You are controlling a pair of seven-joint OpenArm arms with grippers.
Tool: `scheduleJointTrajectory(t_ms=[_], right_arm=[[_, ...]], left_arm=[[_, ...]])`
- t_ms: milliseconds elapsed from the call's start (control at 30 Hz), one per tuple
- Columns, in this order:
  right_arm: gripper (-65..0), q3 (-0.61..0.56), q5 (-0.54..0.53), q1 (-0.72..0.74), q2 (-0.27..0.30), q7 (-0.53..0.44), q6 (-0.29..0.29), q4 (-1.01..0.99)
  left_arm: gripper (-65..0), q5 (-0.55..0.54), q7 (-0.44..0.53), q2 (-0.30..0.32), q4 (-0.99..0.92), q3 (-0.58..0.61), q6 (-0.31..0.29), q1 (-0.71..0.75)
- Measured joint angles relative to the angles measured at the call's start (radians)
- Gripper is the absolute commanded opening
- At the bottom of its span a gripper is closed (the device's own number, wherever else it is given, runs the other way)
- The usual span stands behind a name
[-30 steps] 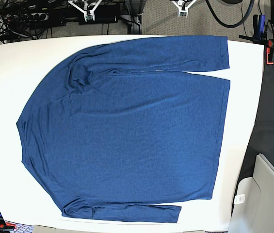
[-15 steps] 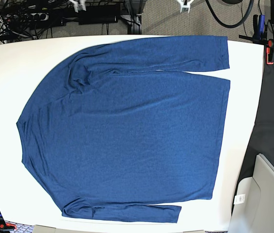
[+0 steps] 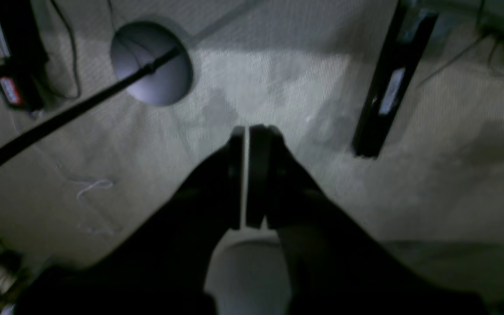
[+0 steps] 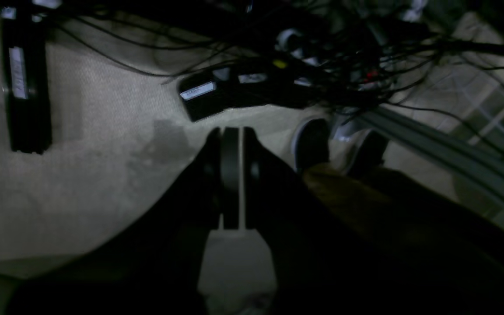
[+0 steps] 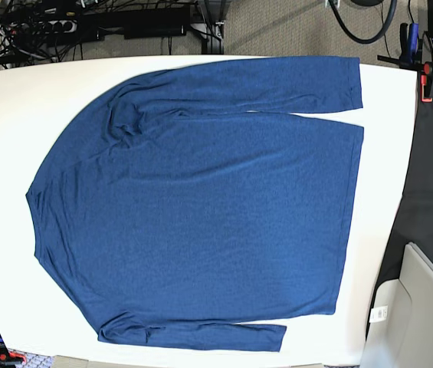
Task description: Fold the T-shirt properly
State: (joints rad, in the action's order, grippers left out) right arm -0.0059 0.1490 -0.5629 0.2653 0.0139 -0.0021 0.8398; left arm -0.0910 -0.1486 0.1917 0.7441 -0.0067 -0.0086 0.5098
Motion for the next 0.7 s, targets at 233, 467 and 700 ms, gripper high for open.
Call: scheduleJointTrajectory(t_ms=[233, 467, 700], right_arm=[[-64.8, 0.102, -0.003, -0.206, 0.048, 0.103, 0.007, 0.374], [-64.8, 0.264, -0.001, -0.364, 0.051, 0.200, 0.011, 0.795], [-64.8, 0.365, -0.005, -0.430, 0.050, 0.274, 0.016, 1.083]], left_arm=[[-65.0, -0.080, -0.005, 0.029, 0.414, -0.095, 0.006, 0.260], [-65.0, -0.081, -0.006, 0.021, 0.793, -0.093, -0.006, 0.408], [-65.0, -0.085, -0.114, 0.018, 1.047, -0.094, -0.008, 0.449]])
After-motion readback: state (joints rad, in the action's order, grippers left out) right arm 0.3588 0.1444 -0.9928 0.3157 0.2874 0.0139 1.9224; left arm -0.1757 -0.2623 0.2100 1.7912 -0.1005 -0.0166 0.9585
